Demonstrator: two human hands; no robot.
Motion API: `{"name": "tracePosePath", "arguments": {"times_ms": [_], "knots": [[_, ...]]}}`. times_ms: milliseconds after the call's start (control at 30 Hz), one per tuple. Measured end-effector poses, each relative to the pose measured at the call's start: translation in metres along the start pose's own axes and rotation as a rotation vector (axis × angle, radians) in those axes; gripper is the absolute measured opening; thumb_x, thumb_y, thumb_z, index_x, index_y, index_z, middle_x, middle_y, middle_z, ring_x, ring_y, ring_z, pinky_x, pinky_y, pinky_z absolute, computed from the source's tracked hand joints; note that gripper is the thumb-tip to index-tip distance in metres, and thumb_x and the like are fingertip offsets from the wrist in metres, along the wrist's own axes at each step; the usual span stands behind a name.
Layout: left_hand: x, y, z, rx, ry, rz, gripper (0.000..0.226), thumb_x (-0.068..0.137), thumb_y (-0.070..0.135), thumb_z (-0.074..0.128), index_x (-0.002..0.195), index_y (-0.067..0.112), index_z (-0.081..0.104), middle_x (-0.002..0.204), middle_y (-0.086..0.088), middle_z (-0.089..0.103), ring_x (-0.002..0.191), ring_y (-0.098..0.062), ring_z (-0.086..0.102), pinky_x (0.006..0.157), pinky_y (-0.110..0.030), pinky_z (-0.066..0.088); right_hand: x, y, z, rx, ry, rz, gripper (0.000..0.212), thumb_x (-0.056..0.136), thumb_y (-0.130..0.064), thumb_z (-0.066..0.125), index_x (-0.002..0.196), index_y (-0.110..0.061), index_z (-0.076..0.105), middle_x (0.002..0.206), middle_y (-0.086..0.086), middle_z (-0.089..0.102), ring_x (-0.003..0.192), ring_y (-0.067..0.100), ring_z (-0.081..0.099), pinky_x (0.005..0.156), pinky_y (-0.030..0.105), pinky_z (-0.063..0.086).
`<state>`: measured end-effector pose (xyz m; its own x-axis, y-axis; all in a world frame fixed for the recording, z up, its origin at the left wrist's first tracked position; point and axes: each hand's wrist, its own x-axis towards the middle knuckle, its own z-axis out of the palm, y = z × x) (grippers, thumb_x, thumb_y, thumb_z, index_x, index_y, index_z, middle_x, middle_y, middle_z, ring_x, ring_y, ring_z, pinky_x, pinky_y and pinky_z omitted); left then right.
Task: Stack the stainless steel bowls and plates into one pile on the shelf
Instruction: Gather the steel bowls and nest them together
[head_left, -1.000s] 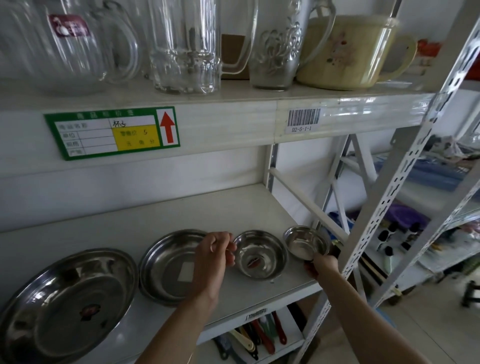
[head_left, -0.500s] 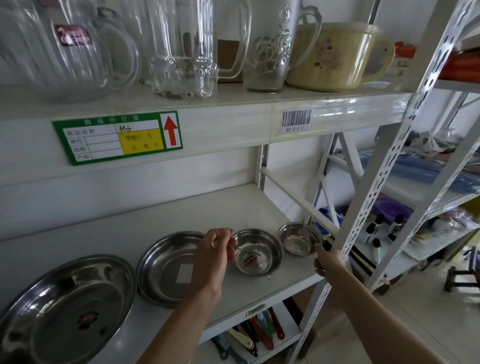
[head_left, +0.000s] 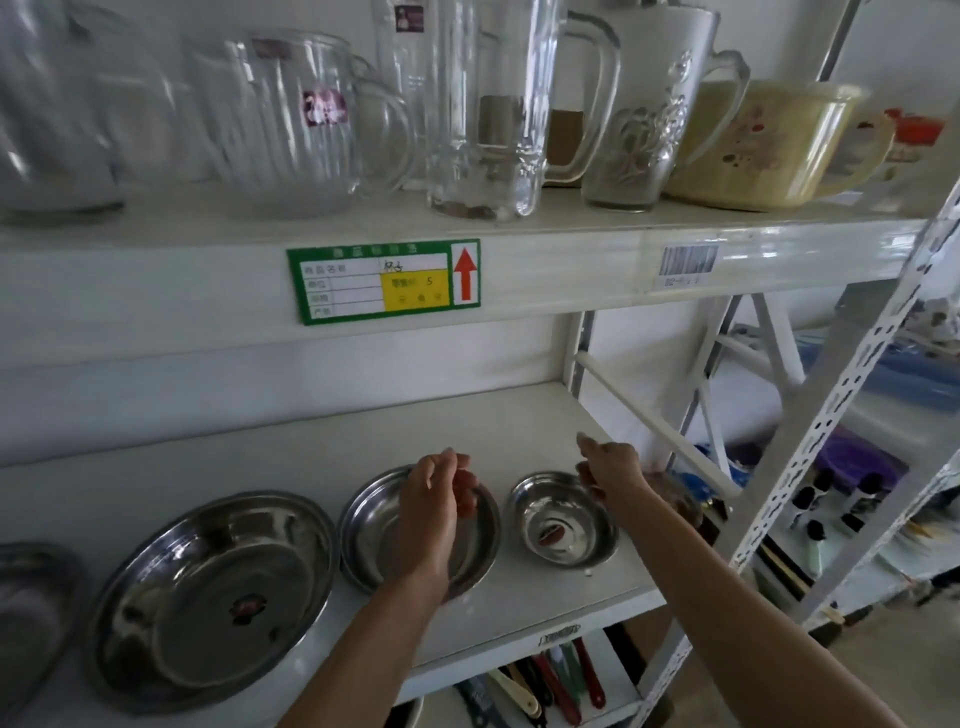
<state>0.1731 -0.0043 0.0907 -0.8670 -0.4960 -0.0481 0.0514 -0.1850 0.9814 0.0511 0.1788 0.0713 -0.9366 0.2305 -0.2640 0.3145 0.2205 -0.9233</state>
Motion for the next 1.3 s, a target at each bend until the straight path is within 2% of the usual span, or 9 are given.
{"name": "tracePosePath", "arguments": {"times_ms": [167,433,567,767,933,1033,1100,1200,1300], "knots": [[0.005,0.008,-0.043,-0.022,0.121,0.027,0.029,0.099,0.021,0.045,0.079,0.013,0.064,0.065,-0.005,0.062,0.056,-0.017,0.054,0.055,-0.028,0.046,-0.019,-0.019,0.068,0.026,-0.211,-0.096,0.033,0.091,-0.033,0.062,0.069,-0.009,0.058,0.060,0.009,0.058,0.048,0.019,0.050,0.047,0.024,0.036],[0.006,0.012,-0.134,-0.062,0.389,-0.033,0.028,0.098,0.022,0.046,0.077,0.013,0.062,0.068,-0.006,0.060,0.059,-0.018,0.054,0.055,-0.027,0.042,-0.062,-0.033,0.188,-0.187,-0.435,-0.269,0.041,0.089,-0.036,0.063,0.055,-0.014,0.059,0.061,0.012,0.066,0.054,0.024,0.057,0.069,0.040,0.050],[-0.007,0.007,-0.182,0.022,0.527,-0.018,0.030,0.097,0.027,0.046,0.076,0.015,0.063,0.064,-0.006,0.061,0.061,-0.022,0.054,0.066,-0.034,0.045,-0.087,-0.035,0.236,-0.212,-0.549,-0.313,0.031,0.090,-0.032,0.064,0.065,-0.014,0.058,0.057,0.003,0.063,0.044,0.013,0.055,0.056,0.028,0.047],[-0.035,-0.005,-0.233,-0.022,0.694,0.032,0.020,0.093,0.023,0.057,0.082,0.007,0.063,0.065,-0.006,0.052,0.056,-0.013,0.046,0.050,-0.023,0.041,-0.101,-0.033,0.283,-0.339,-0.658,-0.419,0.032,0.079,-0.049,0.070,0.071,-0.018,0.065,0.073,0.009,0.071,0.073,0.030,0.067,0.076,0.044,0.055],[-0.054,-0.024,-0.250,-0.051,0.912,-0.012,0.016,0.087,0.034,0.065,0.092,0.019,0.062,0.087,-0.003,0.067,0.078,-0.019,0.062,0.072,-0.037,0.053,-0.100,-0.032,0.306,-0.457,-0.684,-0.451,0.041,0.078,-0.052,0.070,0.089,-0.013,0.075,0.089,0.008,0.072,0.089,0.027,0.067,0.084,0.036,0.051],[-0.058,-0.041,-0.256,-0.016,0.971,-0.075,0.046,0.083,0.039,0.063,0.103,-0.001,0.058,0.096,-0.023,0.064,0.075,-0.028,0.057,0.064,-0.029,0.046,-0.096,-0.030,0.314,-0.550,-0.682,-0.450,0.037,0.082,-0.048,0.066,0.092,-0.014,0.077,0.102,0.007,0.073,0.103,0.027,0.066,0.084,0.026,0.045],[-0.058,-0.049,-0.256,-0.011,0.973,-0.115,0.049,0.082,0.042,0.063,0.107,0.001,0.057,0.102,-0.024,0.062,0.083,-0.033,0.058,0.065,-0.031,0.046,-0.090,-0.027,0.321,-0.616,-0.705,-0.463,0.039,0.082,-0.050,0.065,0.093,-0.015,0.078,0.106,0.008,0.074,0.103,0.028,0.066,0.081,0.024,0.044],[-0.053,-0.064,-0.254,0.011,0.970,-0.197,0.060,0.079,0.051,0.063,0.116,0.005,0.054,0.114,-0.025,0.057,0.100,-0.039,0.059,0.080,-0.052,0.054,-0.081,-0.023,0.332,-0.709,-0.731,-0.449,0.044,0.080,-0.052,0.066,0.090,-0.010,0.077,0.105,0.008,0.073,0.104,0.027,0.066,0.078,0.023,0.041],[-0.052,-0.067,-0.248,-0.052,0.966,-0.241,0.049,0.086,0.040,0.063,0.123,0.009,0.053,0.117,-0.012,0.060,0.102,-0.030,0.061,0.091,-0.050,0.053,-0.075,-0.018,0.341,-0.712,-0.735,-0.418,0.045,0.081,-0.049,0.066,0.076,-0.003,0.068,0.088,0.011,0.065,0.093,0.025,0.065,0.075,0.026,0.041]]}}
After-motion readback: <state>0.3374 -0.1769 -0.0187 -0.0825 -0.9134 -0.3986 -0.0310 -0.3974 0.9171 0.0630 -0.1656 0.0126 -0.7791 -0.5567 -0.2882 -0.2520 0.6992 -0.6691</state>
